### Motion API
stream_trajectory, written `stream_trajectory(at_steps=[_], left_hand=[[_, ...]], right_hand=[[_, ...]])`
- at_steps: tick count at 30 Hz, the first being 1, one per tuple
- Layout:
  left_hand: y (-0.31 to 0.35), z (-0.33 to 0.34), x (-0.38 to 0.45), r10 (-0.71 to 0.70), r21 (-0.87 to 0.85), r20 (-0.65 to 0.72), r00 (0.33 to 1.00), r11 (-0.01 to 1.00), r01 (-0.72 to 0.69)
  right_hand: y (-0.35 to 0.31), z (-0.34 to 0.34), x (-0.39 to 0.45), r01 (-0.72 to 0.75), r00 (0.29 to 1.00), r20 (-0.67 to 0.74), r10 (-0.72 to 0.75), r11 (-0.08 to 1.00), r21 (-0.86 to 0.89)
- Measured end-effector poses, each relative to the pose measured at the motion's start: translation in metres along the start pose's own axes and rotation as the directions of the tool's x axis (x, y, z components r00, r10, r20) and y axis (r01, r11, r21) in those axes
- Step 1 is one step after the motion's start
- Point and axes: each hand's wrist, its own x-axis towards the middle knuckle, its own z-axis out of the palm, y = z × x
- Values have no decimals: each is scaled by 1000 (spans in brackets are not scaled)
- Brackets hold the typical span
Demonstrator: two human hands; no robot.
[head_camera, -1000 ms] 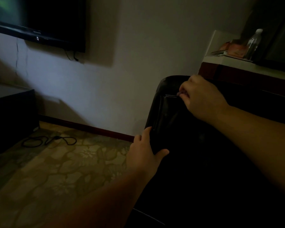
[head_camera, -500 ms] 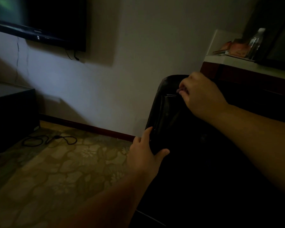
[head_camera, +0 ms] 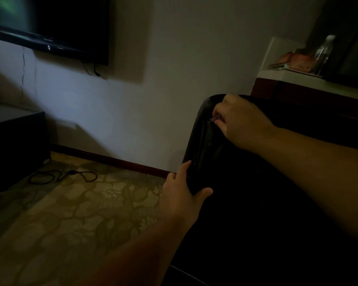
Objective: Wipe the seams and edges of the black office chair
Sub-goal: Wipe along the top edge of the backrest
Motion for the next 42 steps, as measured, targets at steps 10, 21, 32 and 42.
stream_trajectory(at_steps=[10, 21, 32, 42], left_hand=[[-2, 2, 4, 7, -17, 13, 1000, 1000, -7], [-9, 4, 11, -14, -65, 35, 999, 998, 16], [-5, 7, 5, -16, -83, -12, 1000, 996, 15], [-11, 14, 3, -38, -110, -64, 997, 993, 30]], right_hand=[[-5, -1, 8, 79, 997, -8, -80, 994, -81], [-9, 9, 19, 139, 987, 91, -132, 987, -83], [-17, 24, -72, 452, 891, 133, -434, 876, -168], [-32, 46, -59, 99, 980, -145, -137, 966, -239]])
